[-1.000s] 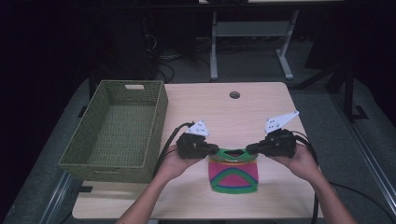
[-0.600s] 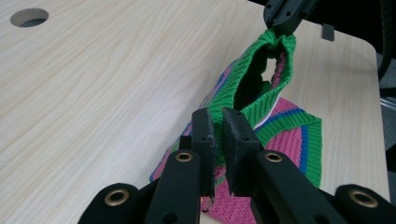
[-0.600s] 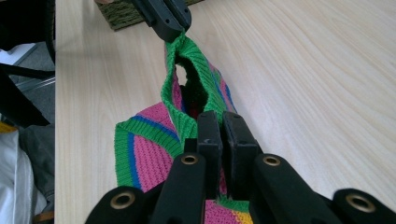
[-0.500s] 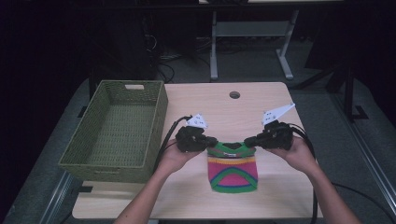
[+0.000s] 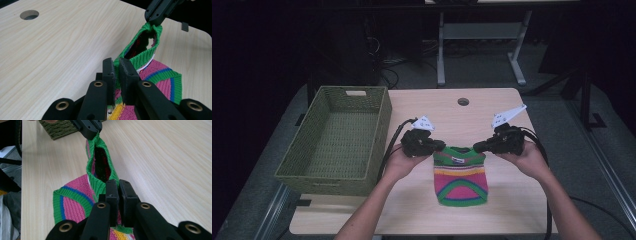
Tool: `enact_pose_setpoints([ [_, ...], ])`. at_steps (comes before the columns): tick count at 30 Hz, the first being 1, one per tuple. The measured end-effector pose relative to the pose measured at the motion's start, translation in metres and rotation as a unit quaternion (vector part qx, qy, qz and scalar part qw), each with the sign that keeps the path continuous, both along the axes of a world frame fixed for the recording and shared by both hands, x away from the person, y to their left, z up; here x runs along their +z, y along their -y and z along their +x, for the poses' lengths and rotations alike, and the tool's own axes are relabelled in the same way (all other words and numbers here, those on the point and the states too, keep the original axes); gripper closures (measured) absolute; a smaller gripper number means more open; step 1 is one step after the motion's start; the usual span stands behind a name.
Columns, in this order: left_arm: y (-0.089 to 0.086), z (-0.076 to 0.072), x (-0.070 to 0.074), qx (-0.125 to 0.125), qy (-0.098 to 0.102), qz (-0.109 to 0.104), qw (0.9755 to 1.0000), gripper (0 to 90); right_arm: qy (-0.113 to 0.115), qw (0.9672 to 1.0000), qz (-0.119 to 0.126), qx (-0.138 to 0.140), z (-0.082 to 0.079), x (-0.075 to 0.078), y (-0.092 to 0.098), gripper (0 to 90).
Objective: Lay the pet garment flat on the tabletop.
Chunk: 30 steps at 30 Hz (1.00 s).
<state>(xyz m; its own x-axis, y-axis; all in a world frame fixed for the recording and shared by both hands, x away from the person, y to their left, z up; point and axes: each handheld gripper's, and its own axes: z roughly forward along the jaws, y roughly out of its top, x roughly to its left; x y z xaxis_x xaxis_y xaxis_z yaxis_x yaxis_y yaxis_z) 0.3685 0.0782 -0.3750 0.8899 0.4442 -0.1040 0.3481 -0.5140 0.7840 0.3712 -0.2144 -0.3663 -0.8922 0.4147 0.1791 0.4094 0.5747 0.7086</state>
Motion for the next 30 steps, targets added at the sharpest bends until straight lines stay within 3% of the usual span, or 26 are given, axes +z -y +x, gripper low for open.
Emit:
enact_pose_setpoints([
  [5, 0.001, 0.003, 0.002, 0.009, 0.001, -0.008, 0.9999, 84.4, 0.0, 1.0, -0.001, -0.006, 0.004, -0.001, 0.001, 85.8],
  [18, 0.006, 0.016, 0.0, 0.018, -0.003, -0.006, 0.9998, 88.1, 0.001, 0.9998, -0.011, -0.018, 0.018, -0.001, 0.002, 85.9],
  [30, 0.003, 0.034, -0.01, 0.061, 0.0, -0.019, 0.9979, 88.1, -0.002, 0.9993, -0.023, -0.029, 0.038, -0.003, -0.002, 85.9],
])
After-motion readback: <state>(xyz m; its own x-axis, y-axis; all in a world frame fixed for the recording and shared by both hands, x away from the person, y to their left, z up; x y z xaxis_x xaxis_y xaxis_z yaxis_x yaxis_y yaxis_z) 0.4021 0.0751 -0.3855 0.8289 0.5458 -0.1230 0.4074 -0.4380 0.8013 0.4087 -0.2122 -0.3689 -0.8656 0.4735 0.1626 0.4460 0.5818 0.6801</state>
